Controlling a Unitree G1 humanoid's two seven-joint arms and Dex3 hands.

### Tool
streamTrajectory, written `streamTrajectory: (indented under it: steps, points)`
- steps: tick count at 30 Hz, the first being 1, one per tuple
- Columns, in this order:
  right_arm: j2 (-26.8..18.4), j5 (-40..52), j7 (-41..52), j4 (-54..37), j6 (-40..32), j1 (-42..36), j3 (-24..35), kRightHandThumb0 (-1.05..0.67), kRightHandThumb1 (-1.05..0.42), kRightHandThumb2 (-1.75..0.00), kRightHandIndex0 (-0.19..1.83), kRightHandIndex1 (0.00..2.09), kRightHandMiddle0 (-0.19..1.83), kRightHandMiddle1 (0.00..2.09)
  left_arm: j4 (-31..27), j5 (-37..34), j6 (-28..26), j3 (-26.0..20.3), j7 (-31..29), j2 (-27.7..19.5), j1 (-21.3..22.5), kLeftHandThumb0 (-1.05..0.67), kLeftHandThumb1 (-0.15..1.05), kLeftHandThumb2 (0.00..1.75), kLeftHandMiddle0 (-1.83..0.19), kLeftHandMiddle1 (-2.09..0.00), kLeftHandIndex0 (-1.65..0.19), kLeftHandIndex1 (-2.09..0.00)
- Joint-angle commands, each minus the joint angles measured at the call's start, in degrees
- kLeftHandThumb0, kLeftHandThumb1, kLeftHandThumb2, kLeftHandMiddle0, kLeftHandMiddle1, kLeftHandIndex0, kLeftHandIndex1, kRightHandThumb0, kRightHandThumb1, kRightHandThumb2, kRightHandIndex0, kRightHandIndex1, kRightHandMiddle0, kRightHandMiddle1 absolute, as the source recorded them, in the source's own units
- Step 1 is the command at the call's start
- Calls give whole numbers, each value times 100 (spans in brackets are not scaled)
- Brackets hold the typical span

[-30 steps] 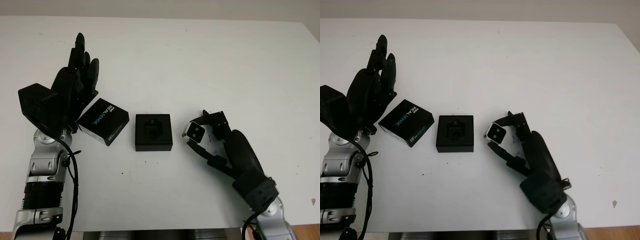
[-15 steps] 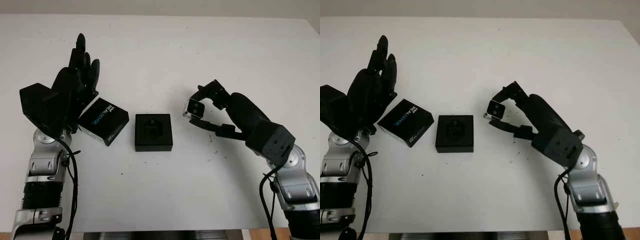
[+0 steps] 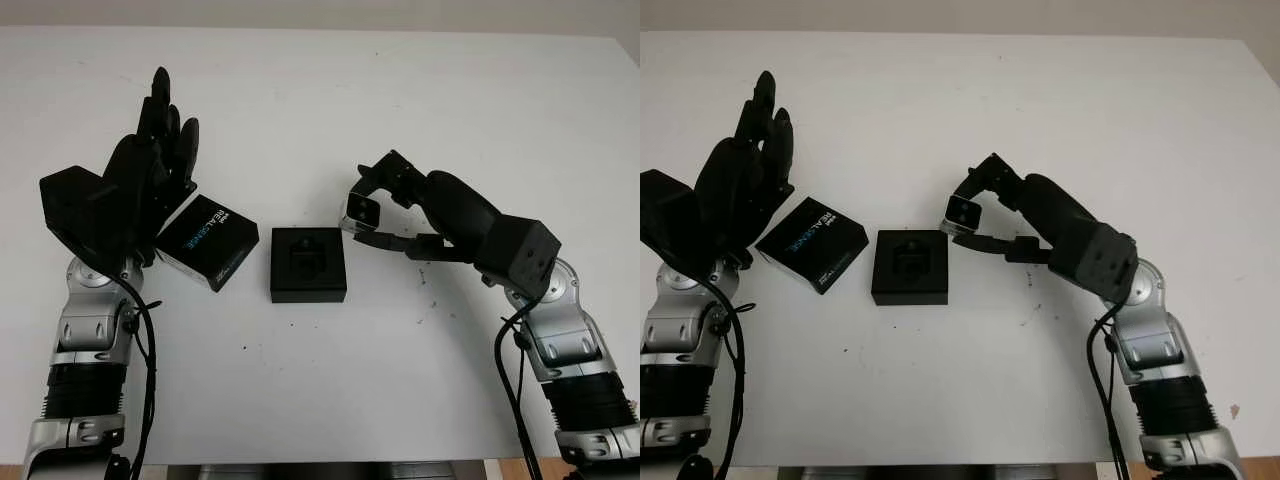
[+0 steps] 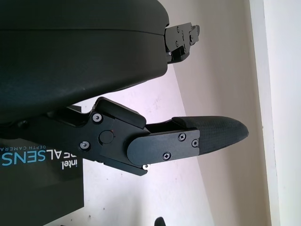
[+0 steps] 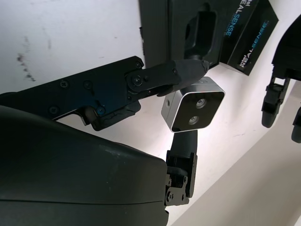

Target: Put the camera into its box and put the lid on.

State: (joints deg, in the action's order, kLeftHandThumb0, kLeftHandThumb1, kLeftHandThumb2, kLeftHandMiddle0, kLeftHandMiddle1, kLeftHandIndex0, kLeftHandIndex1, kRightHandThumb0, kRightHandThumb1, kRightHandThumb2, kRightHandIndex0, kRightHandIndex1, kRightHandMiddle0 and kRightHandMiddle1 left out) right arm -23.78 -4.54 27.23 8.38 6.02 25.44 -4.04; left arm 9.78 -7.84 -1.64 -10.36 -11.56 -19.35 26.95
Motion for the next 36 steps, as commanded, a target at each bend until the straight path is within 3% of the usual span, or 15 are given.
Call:
streamTrajectory:
  steps: [1, 11, 36]
  points:
    - [74, 70, 16, 84, 139, 103, -27, -58, -105, -25, 14, 5, 42, 190, -137, 15, -7, -6, -7, -17, 1, -77, 105, 59, 19, 0, 19, 0]
    - [354, 152, 52, 470, 536, 303, -142, -56, -105, -22, 15, 5, 44, 185, -118, -2, 28, -23, 42, 34, -13, -77, 105, 57, 19, 0, 19, 0]
    - [457, 87, 401, 350, 313, 274, -521, -53, -105, -19, 14, 5, 45, 182, -189, -90, -29, -43, 54, 74, -46, -76, 105, 57, 19, 0, 19, 0]
